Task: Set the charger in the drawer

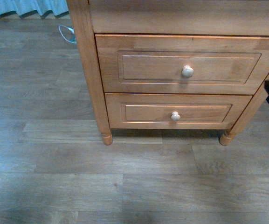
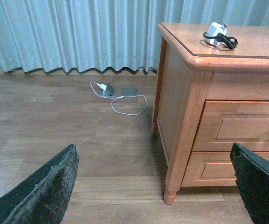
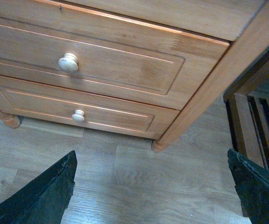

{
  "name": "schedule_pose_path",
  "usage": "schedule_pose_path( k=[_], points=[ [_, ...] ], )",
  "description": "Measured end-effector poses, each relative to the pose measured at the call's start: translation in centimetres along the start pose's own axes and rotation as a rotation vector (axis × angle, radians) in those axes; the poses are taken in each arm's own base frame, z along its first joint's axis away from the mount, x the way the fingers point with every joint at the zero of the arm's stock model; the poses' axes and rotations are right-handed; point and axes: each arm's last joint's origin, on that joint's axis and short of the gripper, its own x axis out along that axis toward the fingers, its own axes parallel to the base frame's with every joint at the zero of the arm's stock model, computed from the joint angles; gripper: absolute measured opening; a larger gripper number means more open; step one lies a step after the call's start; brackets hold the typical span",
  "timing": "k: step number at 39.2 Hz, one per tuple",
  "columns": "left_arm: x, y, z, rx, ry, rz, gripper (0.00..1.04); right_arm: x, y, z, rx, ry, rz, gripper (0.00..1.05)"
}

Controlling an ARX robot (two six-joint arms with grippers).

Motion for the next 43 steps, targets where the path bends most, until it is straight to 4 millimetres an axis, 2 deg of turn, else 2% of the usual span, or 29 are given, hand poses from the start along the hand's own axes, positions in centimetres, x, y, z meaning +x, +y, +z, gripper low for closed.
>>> schedule_pose_path(
  k=[8,16,25,33,43],
  points=[
    [0.0,0.0,0.0,0.0,0.0,0.0,0.98,4.1,2.5,1.4,-0.018,0.037,-0.007,0.96],
    [0.0,0.0,0.0,0.0,0.0,0.0,0.98,7.3,4.4,1.9,-0.019,0.071,-0.017,0.96],
    [0.0,0.0,0.0,0.0,0.0,0.0,0.98,12.0,6.3,2.5,-0.025,0.106,-0.015,0.96],
    [0.0,0.0,0.0,0.0,0.0,0.0,0.98,14.2,7.9,3.0,-0.021,0.121,0.005,0.96],
    [0.0,0.0,0.0,0.0,0.0,0.0,0.98,15.6,9.4,3.3,0.011,0.128,0.022,0.96]
  ],
)
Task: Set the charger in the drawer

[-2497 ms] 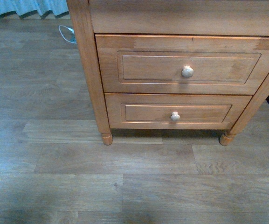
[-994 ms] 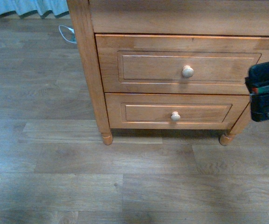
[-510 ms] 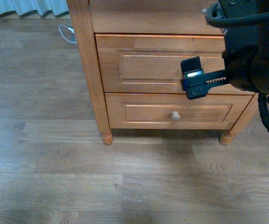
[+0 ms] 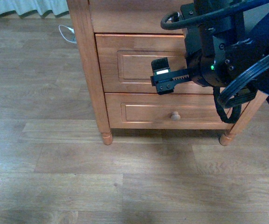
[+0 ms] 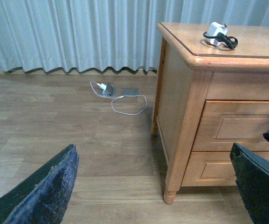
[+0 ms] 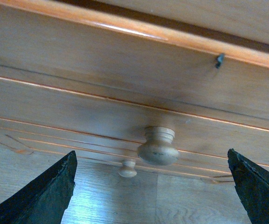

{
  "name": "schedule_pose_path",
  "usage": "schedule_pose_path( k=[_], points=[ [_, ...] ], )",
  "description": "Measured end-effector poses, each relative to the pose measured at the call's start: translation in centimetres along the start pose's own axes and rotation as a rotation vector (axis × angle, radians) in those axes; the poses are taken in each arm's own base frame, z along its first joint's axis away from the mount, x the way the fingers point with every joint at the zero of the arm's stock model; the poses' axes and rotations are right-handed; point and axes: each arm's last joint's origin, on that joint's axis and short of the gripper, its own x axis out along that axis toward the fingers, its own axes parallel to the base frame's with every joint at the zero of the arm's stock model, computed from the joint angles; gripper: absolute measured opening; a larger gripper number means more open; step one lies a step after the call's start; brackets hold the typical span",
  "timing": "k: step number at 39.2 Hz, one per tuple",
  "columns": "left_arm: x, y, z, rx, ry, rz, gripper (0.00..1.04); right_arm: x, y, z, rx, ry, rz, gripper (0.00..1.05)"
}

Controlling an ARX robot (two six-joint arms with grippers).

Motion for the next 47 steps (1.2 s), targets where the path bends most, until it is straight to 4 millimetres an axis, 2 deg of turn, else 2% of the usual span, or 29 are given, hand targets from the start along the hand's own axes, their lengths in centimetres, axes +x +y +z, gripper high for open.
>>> schedule_pose_path(
  k=[9,19,21,25,34,36,38,47],
  points=[
    [0.0,0.0,0.0,0.0,0.0,0.0,0.98,1.3,0.3,0.3,0.062,0.004,-0.012,0.96],
    [0.0,0.0,0.0,0.0,0.0,0.0,0.98,1.8,0.3,0.2,0.09,0.009,-0.016,0.96],
    [0.0,0.0,0.0,0.0,0.0,0.0,0.98,1.8,0.3,0.2,0.093,0.007,-0.017,0.91],
    [0.0,0.0,0.0,0.0,0.0,0.0,0.98,1.8,0.2,0.2,0.096,0.003,-0.022,0.7],
    [0.0,0.0,0.0,0.0,0.0,0.0,0.98,1.8,0.2,0.2,0.092,0.004,-0.023,0.37],
    [0.0,0.0,0.0,0.0,0.0,0.0,0.98,1.8,0.2,0.2,0.089,0.005,-0.023,0.25],
    [0.0,0.0,0.0,0.0,0.0,0.0,0.98,1.8,0.2,0.2,0.088,0.008,-0.024,0.23],
    [0.0,0.0,0.0,0.0,0.0,0.0,0.98,1.8,0.2,0.2,0.086,0.016,-0.02,0.22]
  ],
)
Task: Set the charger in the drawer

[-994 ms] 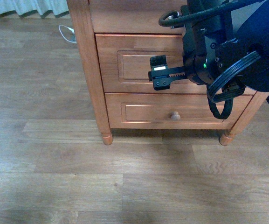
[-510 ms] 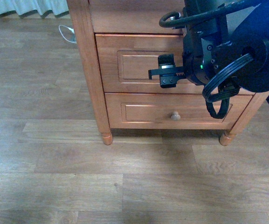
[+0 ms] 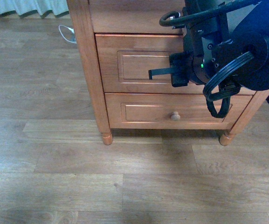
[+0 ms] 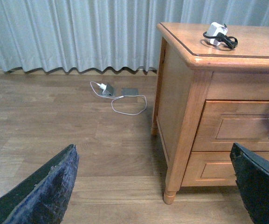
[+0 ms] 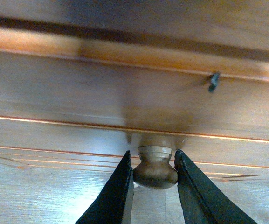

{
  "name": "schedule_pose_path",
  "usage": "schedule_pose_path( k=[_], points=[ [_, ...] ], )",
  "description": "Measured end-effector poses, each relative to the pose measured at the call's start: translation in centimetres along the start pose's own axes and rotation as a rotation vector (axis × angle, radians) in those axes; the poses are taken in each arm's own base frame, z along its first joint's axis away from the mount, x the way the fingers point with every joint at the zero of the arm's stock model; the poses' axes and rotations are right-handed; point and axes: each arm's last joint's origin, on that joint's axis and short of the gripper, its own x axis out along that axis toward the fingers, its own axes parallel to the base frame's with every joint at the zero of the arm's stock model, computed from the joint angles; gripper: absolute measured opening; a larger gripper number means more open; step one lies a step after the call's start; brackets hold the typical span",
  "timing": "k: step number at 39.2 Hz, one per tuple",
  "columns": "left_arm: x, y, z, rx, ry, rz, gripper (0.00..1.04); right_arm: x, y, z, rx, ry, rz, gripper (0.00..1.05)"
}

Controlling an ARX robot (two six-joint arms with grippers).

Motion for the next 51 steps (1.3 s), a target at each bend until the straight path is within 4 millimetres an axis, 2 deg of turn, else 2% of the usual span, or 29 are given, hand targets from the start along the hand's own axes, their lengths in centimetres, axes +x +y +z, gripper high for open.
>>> schedule_pose_path(
  k=[14,28,35,42,46,51],
  points=[
    [0.0,0.0,0.0,0.0,0.0,0.0,0.98,-0.5,-0.3,-0.1,-0.006,0.031,0.034,0.22],
    [0.0,0.0,0.0,0.0,0.0,0.0,0.98,-4.0,-1.2,-2.5,-0.032,0.075,0.087,0.22],
    [0.0,0.0,0.0,0.0,0.0,0.0,0.98,-6.5,-2.1,-3.9,-0.044,0.116,0.139,0.21],
    [0.0,0.0,0.0,0.0,0.0,0.0,0.98,-10.6,-3.7,-6.4,-0.049,0.173,0.207,0.21],
    [0.0,0.0,0.0,0.0,0.0,0.0,0.98,-11.7,-4.1,-7.2,-0.043,0.184,0.225,0.21],
    [0.0,0.0,0.0,0.0,0.0,0.0,0.98,-12.8,-4.5,-7.7,-0.007,0.187,0.22,0.39]
  ],
)
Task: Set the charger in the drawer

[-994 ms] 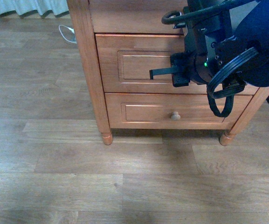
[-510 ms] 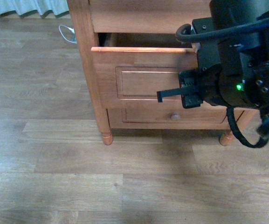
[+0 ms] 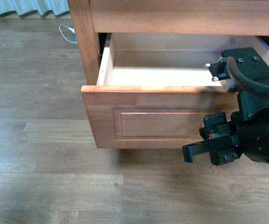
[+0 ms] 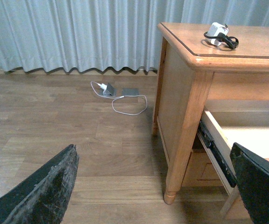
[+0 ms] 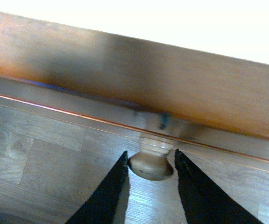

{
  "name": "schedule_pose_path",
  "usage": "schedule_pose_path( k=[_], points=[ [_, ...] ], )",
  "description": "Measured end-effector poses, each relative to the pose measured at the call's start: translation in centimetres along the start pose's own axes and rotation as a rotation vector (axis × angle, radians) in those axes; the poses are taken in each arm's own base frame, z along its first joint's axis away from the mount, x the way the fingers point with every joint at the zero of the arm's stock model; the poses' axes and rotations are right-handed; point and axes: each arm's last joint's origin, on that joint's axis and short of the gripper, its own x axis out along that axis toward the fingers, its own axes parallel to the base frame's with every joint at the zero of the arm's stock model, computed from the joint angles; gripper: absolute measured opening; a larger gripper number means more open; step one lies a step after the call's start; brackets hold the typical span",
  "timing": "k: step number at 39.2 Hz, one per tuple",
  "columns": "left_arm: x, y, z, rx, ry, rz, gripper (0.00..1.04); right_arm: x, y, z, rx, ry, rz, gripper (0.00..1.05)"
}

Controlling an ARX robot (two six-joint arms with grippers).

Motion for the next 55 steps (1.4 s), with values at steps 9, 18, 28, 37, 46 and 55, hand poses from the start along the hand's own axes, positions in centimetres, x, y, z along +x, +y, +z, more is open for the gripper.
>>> schedule_pose_path(
  k=[9,18,28,37,46,55],
  points=[
    [0.0,0.0,0.0,0.0,0.0,0.0,0.98,-4.5,-0.7,-0.4,0.052,-0.042,0.009,0.74],
    [0.0,0.0,0.0,0.0,0.0,0.0,0.98,-11.0,-3.1,-0.3,0.099,-0.154,0.08,0.95],
    [0.0,0.0,0.0,0.0,0.0,0.0,0.98,-16.4,-6.3,-0.9,0.132,-0.34,0.084,0.96],
    [0.0,0.0,0.0,0.0,0.0,0.0,0.98,-17.7,-7.5,-1.4,0.16,-0.441,0.019,0.96],
    [0.0,0.0,0.0,0.0,0.0,0.0,0.98,-17.0,-7.1,-2.6,0.09,-0.788,-0.25,0.68],
    [0.0,0.0,0.0,0.0,0.0,0.0,0.98,-16.6,-6.9,-4.1,0.078,-0.807,-0.259,0.27]
  ],
)
